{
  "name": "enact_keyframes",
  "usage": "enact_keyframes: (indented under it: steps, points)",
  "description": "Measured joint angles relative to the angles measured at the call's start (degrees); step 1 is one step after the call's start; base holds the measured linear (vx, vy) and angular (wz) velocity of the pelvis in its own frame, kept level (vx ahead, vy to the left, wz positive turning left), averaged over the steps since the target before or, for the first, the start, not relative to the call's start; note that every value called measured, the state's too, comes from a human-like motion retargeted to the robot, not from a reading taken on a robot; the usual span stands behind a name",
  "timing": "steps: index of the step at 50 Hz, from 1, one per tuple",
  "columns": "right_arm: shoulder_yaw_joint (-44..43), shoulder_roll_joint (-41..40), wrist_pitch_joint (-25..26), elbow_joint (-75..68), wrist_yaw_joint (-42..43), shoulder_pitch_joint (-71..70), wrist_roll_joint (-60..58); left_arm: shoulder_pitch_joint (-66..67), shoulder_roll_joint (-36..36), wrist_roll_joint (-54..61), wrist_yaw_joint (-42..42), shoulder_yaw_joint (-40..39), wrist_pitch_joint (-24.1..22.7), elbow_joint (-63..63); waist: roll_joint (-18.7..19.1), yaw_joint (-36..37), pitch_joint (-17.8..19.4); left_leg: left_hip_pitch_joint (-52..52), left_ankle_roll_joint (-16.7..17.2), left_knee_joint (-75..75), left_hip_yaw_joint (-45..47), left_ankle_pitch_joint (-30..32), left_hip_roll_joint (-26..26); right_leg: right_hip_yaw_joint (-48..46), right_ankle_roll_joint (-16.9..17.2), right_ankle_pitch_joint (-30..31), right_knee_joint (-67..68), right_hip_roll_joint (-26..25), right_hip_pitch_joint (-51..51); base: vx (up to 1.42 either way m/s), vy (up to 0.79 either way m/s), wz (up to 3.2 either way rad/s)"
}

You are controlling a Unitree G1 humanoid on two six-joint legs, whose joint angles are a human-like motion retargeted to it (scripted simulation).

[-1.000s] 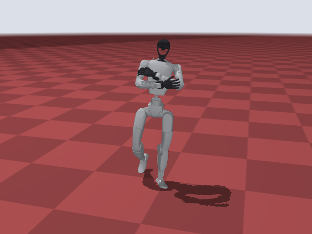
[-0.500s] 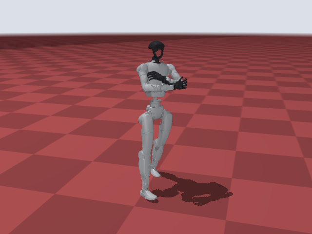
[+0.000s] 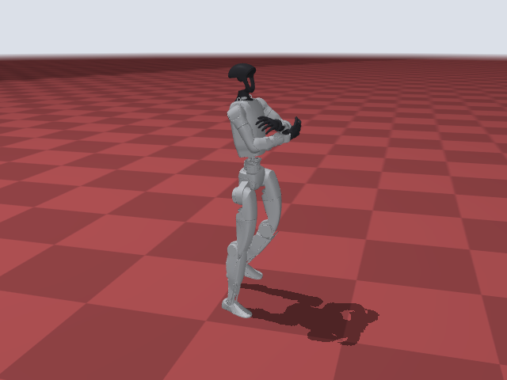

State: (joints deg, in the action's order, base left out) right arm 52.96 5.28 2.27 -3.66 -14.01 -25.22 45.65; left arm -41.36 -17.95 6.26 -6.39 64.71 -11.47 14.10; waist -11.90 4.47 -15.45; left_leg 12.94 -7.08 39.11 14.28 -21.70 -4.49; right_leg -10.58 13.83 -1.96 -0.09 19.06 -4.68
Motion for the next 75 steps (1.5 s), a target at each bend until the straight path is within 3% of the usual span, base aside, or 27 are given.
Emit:
enact_keyframes:
  steps: [5,8,13,16,20,23,27,30,32,36,41,46,50,53,56,60,66,69,71,73,75]
  points:
    - [-0.4,-0.4,0.4,-0.9,1.4,0.0,0.4,-0.9,-0.4,2.2,1.7,-0.4,1.6,0.5,2.7,4.9,1.7,-1.5,3.5,-21.1,7.5,1.8,-0.6,-5.4,-3.2,-2.6,3.3,-3.0,1.8,0.29,-0.06,0.79]
    - [-0.9,-0.4,0.3,-1.4,1.6,0.3,0.1,-1.3,-0.4,2.8,2.0,-0.7,2.2,0.7,5.4,6.2,2.2,-2.6,6.2,-31.7,16.5,4.6,0.7,-10.2,-5.3,-4.2,3.9,-6.3,4.6,0.29,-0.02,1.07]
    - [-0.9,-0.6,-0.5,-2.0,1.2,0.8,-0.2,-0.8,-0.3,2.0,0.3,-1.2,2.1,0.6,8.4,6.3,2.0,-3.9,11.3,-41.9,33.4,8.0,1.0,-17.7,-6.8,-5.4,2.4,-11.8,10.6,0.32,0.01,1.20]
    - [-0.5,-0.7,-1.2,-2.4,0.3,1.1,-0.3,-0.1,0.0,1.5,-1.3,-1.6,1.7,0.3,8.9,5.9,1.6,-5.3,12.5,-44.0,36.5,8.3,0.7,-20.9,-7.5,-5.1,2.4,-13.9,13.6,0.36,0.05,1.08]
    - [0.0,-0.5,-2.0,-2.6,-1.7,1.7,-0.4,1.4,0.4,1.8,-3.6,-2.1,0.4,0.1,9.5,5.7,0.4,-8.1,12.1,-44.1,32.3,6.1,2.0,-24.4,-9.9,-2.2,8.3,-14.9,14.9,0.39,0.10,0.98]
    - [0.4,-0.1,-2.9,-2.4,-4.2,2.1,-1.7,2.7,1.0,1.9,-5.0,-2.3,-1.2,-0.2,10.7,5.7,-1.5,-9.6,12.0,-44.1,27.6,4.7,4.4,-24.6,-11.5,2.8,22.0,-13.3,10.5,0.38,0.14,0.94]
    - [0.3,0.1,-2.6,-2.0,-4.5,1.4,-3.1,3.0,1.2,3.2,-3.7,-2.0,-1.7,-0.3,10.4,4.9,-3.8,-9.1,11.4,-42.9,21.0,3.2,5.2,-17.9,-9.0,10.2,41.4,-10.0,-0.4,0.33,0.14,1.27]
    - [0.1,0.0,-1.9,-1.8,-2.6,0.8,-2.4,2.6,0.8,4.1,-0.8,-1.8,-0.8,0.1,10.3,3.7,-3.8,-9.7,11.0,-41.2,15.1,1.9,5.1,-12.1,-7.7,10.4,47.6,-9.6,-5.3,0.32,0.13,1.75]
    - [0.0,-0.1,-1.7,-1.7,-0.5,0.6,-1.2,2.1,0.3,4.1,2.2,-1.7,0.4,0.3,10.2,3.0,-3.3,-10.3,10.7,-39.9,10.9,1.0,4.8,-10.1,-8.9,7.9,48.2,-8.5,-6.7,0.31,0.13,1.93]
    - [0.1,-0.6,-1.8,-1.9,4.0,0.4,1.1,1.0,-0.6,2.8,9.4,-1.5,3.4,0.4,9.8,1.9,-2.1,-11.6,9.9,-37.6,1.9,-0.4,3.6,-6.5,-11.8,3.3,43.5,-7.7,-8.0,0.30,0.11,2.09]
    - [0.3,-1.0,-3.3,-2.2,6.7,0.6,1.8,0.1,-1.2,-3.8,16.1,-1.3,4.6,0.5,8.6,0.9,-0.4,-13.4,9.5,-35.9,-9.9,-0.9,1.6,-0.1,-11.9,-0.9,32.3,-10.0,-9.3,0.29,0.06,2.22]
    - [0.5,-0.3,-8.0,-1.8,6.5,0.8,0.5,-0.9,-1.5,-15.4,22.2,-1.6,-2.5,1.6,6.8,-0.2,2.3,-16.3,10.7,-36.0,-20.1,-0.4,-0.4,1.9,-10.7,-1.9,20.9,-11.6,-11.2,0.28,0.01,2.01]
    - [0.8,0.4,-11.6,-1.5,5.8,0.9,0.0,-1.4,-1.2,-20.6,25.6,-0.9,-9.9,2.5,5.1,-1.8,5.3,-19.5,11.6,-36.8,-27.1,0.3,-2.2,1.1,-9.4,2.0,10.5,-12.1,-12.9,0.30,-0.04,1.72]
    - [1.1,0.7,-11.4,-1.5,3.7,0.9,0.1,-1.4,-0.6,-15.8,20.3,0.8,-14.6,2.2,4.0,-3.8,8.1,-22.8,11.6,-37.4,-32.2,0.5,-3.5,0.0,-7.0,7.1,1.5,-12.5,-13.2,0.37,-0.07,1.56]
    - [1.3,0.6,-9.7,-1.6,1.3,0.8,0.2,-1.1,0.2,-7.9,12.0,2.2,-15.6,1.2,3.8,-6.0,10.4,-26.4,11.3,-38.2,-36.3,0.6,-3.7,-3.4,-3.5,8.2,-4.4,-13.5,-13.6,0.44,-0.08,1.31]
    - [1.2,0.5,-6.8,-1.9,-0.9,0.8,0.5,-0.5,1.7,1.4,3.0,2.8,-11.4,-0.6,5.2,-8.9,10.9,-29.9,11.2,-39.1,-41.1,1.7,-2.9,-7.5,-0.4,3.7,-4.9,-14.9,-14.7,0.53,-0.08,1.09]
    - [0.5,0.9,-5.3,-1.5,0.3,1.8,0.9,0.3,3.9,3.4,3.3,1.9,-5.2,-2.9,7.8,-10.3,7.1,-32.6,13.4,-37.5,-49.8,8.9,-3.9,-6.2,-2.5,6.9,-4.9,-14.3,-10.9,0.64,-0.11,0.72]
    - [0.4,1.1,-5.7,-1.2,1.6,3.0,1.4,1.3,4.3,2.8,3.6,1.6,-4.0,-3.2,7.7,-8.2,4.3,-31.5,15.3,-32.1,-49.3,14.7,-6.7,-4.8,-3.4,6.7,-4.9,-12.5,-7.8,0.68,-0.17,0.03]
    - [0.3,1.2,-5.7,-0.8,2.5,4.1,1.7,2.3,4.3,2.3,3.4,1.4,-3.4,-3.0,6.4,-6.4,1.7,-26.7,15.8,-23.2,-43.5,17.6,-10.2,-3.5,-3.4,5.5,-4.9,-10.4,-6.4,0.64,-0.18,-0.12]
    - [0.5,0.9,-5.5,-0.8,3.7,4.2,0.9,2.6,3.6,1.4,3.3,1.1,-2.5,-2.5,4.7,-5.5,-0.2,-18.1,14.4,-10.8,-33.4,18.5,-12.4,-2.6,-3.1,4.1,-4.9,-8.1,-5.7,0.58,-0.18,0.09]
    - [0.3,0.6,-5.0,-0.8,4.8,4.5,1.5,2.9,3.0,1.0,3.2,1.0,-1.6,-1.9,3.3,-5.1,-2.6,-8.5,10.5,0.6,-22.0,16.8,-11.1,-2.6,-2.8,2.9,-4.8,-6.4,-5.5,0.52,-0.17,0.22]
